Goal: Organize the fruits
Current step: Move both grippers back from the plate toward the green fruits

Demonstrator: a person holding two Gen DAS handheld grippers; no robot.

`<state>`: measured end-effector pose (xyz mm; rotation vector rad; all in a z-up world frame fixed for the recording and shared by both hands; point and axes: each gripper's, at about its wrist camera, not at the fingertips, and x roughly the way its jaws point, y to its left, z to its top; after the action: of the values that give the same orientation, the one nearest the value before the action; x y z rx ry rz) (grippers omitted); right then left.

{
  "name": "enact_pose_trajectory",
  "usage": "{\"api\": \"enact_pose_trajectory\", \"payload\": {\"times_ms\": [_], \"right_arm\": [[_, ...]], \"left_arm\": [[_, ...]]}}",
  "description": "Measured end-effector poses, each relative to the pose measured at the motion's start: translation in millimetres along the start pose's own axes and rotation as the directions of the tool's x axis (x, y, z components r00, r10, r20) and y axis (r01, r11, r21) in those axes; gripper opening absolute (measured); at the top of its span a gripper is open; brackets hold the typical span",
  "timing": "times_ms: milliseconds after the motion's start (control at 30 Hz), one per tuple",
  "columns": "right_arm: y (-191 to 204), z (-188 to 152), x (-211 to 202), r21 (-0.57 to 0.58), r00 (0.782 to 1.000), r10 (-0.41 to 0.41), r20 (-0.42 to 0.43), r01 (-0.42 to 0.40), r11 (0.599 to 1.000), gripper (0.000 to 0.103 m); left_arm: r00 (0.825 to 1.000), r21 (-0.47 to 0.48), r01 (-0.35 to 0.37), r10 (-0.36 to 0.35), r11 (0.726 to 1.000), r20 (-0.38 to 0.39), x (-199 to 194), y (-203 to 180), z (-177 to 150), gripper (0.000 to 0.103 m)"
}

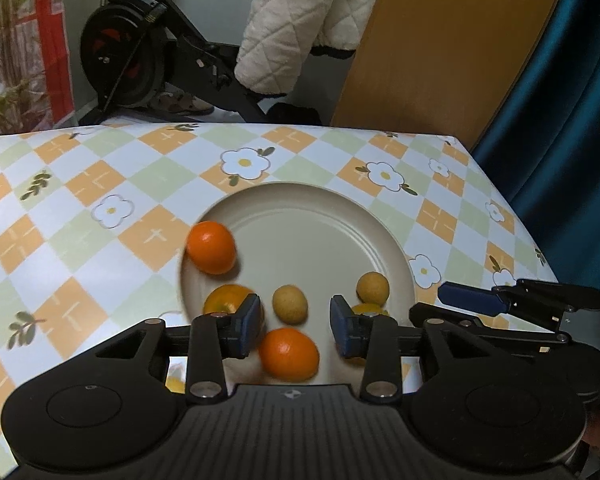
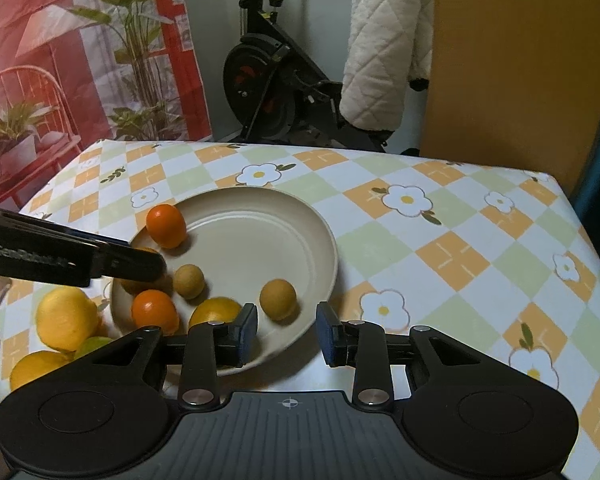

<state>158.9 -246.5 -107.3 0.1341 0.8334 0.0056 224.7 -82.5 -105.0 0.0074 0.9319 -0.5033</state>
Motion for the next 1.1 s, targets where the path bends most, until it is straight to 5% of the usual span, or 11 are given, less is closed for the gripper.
{"api": "enact_pose_trajectory", "payload": {"times_ms": [767,1100], "right_arm": [[35,-44,-44,0.114,0.998,0.051,-0.020,-0.049,0.992,0.031],[58,-53,-62,0.073,0.997,0.077,-0.012,-0.076,0.994,0.032]], "left_arm": [[0.991,-0.125,-0.104,0.114,0.987,0.075,-87,29,-73,0.040],[0.976,-0.153,-0.168,0.186,0.974,0.112,-113,34,-100,0.040]]}}
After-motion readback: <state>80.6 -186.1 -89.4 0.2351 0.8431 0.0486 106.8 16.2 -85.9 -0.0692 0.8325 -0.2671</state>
